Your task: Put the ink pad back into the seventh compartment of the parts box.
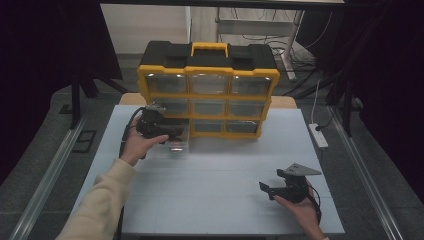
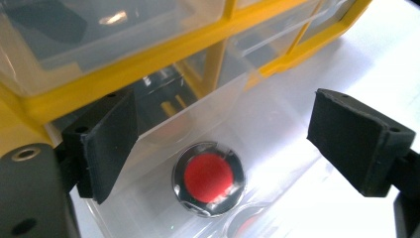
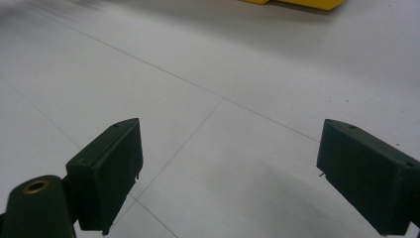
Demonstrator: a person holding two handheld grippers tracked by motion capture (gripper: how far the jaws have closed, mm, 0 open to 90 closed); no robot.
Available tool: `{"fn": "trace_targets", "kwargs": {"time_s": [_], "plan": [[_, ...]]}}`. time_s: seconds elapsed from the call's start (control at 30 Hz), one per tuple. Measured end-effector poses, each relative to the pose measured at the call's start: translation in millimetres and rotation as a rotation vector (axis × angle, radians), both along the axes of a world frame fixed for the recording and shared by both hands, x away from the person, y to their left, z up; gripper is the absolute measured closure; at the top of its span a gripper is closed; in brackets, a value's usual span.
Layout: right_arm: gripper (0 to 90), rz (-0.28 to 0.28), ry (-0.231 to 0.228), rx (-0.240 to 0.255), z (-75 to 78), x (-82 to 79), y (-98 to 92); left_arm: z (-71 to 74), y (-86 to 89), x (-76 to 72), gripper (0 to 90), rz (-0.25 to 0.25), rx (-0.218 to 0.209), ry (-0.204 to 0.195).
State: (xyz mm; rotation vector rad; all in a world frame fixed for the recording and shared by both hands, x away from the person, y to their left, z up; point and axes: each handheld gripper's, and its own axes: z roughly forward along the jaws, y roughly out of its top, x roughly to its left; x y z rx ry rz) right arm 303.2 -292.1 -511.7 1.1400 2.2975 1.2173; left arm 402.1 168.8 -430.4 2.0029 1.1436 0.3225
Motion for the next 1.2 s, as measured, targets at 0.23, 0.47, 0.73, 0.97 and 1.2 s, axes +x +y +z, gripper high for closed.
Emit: {"fn": "trace_targets", "kwargs": {"time_s": [0.23,0.47,0.73,0.97,1.2], "plan": [[10.9,0.0,0.001,-0.004,-0.1,0.1,0.5,19.5,1.6,-9.4,13.9,-0.015,-0.023,-0.038],[11.0,-0.004,0.007,0.001,-1.4,1.7,-1.0,28.7,7.5,-27.0,14.4,-0.037,-0.053,-0.054],[10.9,0.007,0.005,0.012,-0.1,-1.1,-1.0,19.3,12.0,-52.3,14.7,-0.046,-0.036,-0.063],[10.9,0.005,-0.005,0.005,2.4,-1.7,0.6,8.7,15.4,-73.6,15.0,-0.049,-0.042,-0.065],[10.9,-0.011,-0.002,0.006,1.7,-3.9,-1.8,-2.0,22.8,-97.8,15.0,-0.051,-0.034,-0.073]]}}
